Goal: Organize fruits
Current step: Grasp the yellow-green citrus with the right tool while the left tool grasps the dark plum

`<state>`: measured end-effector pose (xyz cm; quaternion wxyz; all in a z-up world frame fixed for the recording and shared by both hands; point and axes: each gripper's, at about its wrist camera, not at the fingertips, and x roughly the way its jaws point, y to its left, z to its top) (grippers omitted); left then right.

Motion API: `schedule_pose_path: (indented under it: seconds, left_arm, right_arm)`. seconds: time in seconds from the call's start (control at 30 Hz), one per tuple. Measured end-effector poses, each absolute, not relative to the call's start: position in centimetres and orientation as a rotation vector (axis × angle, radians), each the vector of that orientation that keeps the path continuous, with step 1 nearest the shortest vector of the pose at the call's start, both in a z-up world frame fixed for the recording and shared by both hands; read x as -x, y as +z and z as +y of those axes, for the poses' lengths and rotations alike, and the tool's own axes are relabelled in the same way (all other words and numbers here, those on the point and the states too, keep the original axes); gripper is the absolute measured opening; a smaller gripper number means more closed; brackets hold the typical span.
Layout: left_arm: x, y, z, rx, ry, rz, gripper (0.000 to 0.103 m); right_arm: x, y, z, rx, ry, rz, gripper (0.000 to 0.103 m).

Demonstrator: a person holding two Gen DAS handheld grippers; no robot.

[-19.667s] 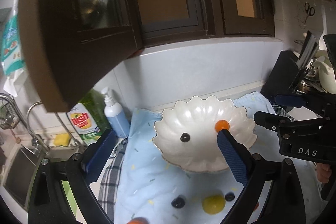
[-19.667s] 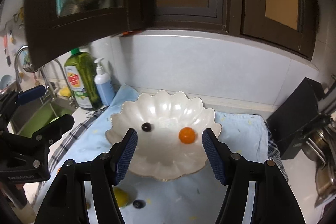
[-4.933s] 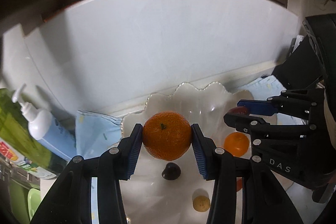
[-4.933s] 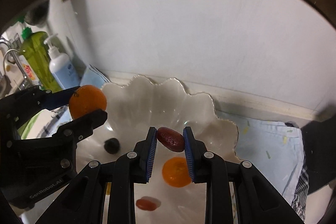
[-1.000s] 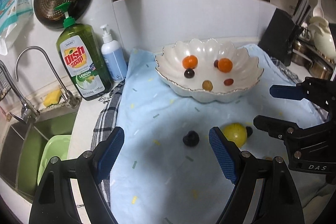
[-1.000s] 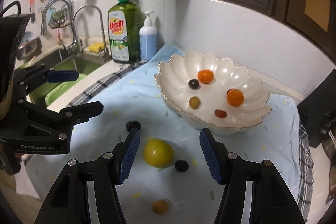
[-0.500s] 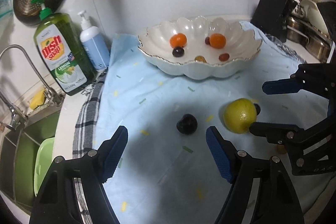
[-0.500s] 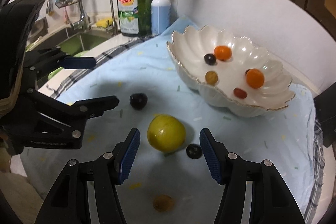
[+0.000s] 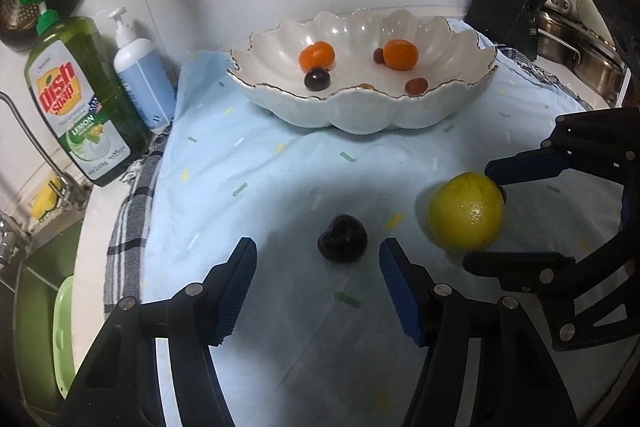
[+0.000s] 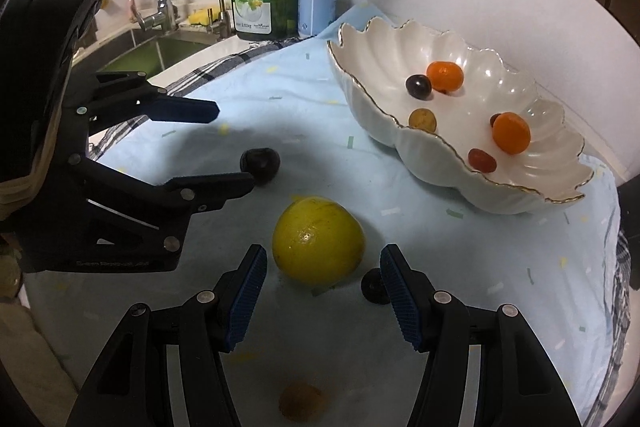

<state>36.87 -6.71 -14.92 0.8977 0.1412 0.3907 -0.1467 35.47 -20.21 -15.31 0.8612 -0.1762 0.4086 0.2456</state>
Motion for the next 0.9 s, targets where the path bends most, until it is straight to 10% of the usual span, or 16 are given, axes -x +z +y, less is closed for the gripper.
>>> schedule_pose_path:
  seconds: [0.57,0.9]
  left_arm:
    - [-38.3,-16.2,-7.6,-0.241,-0.352,0.862,0.029]
    - [-37.8,-15.4,-7.4,-0.214,-0.307,0.845,0.028]
  right_arm:
    - [-36.5,-16.2,-20.1,0.343,0.558,0.877,0.051]
    - [-36.4,-16.2,-20.2,0.319,0.564,0.878,0.051]
